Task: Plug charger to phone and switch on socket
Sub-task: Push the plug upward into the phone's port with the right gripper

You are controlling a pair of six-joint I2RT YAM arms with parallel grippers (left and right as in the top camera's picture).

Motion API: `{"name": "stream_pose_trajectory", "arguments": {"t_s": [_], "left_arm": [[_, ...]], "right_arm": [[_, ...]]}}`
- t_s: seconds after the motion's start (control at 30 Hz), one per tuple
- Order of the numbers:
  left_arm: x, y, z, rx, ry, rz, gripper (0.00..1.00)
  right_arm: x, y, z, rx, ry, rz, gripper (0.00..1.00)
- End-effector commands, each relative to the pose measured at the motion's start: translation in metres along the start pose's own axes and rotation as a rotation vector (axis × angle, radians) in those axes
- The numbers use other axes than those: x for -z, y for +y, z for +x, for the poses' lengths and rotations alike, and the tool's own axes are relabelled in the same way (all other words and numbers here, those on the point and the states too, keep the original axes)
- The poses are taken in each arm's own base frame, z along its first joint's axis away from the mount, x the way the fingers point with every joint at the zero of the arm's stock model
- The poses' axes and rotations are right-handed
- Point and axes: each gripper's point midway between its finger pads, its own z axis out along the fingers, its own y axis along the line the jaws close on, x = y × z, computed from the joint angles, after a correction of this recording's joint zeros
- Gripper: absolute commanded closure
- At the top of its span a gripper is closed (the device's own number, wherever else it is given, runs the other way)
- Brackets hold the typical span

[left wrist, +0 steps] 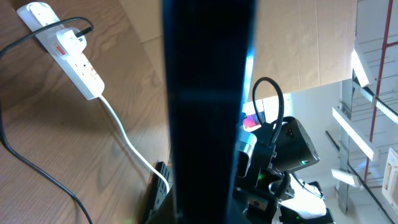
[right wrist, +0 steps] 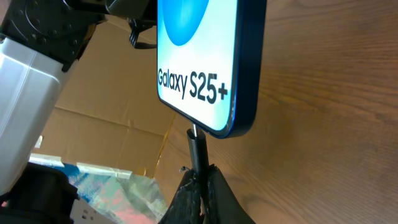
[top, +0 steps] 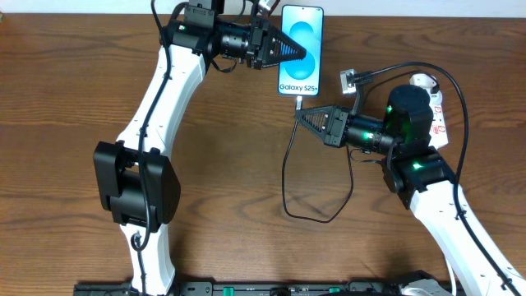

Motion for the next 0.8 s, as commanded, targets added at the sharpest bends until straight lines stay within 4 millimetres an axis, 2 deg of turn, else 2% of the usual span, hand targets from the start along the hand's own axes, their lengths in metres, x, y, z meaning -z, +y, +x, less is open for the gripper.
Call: {"name": "stream_pose_trajectory", "arguments": {"t_s": [0.0,0.77], "left_arm": [[0.0028,-0.0176,0.0019,-0.031,0.018,0.045,0.93],[0.003,-0.0176,0.0018,-0.032,0.018,0.045,0.93]], "right_arm": [[0.0001,0.0072,-0.0005,0.004,-0.002,-0.011,0.99],[-0.0047,0.0066,-0.0009,0.005,-0.01,-0.004,0.99]]}}
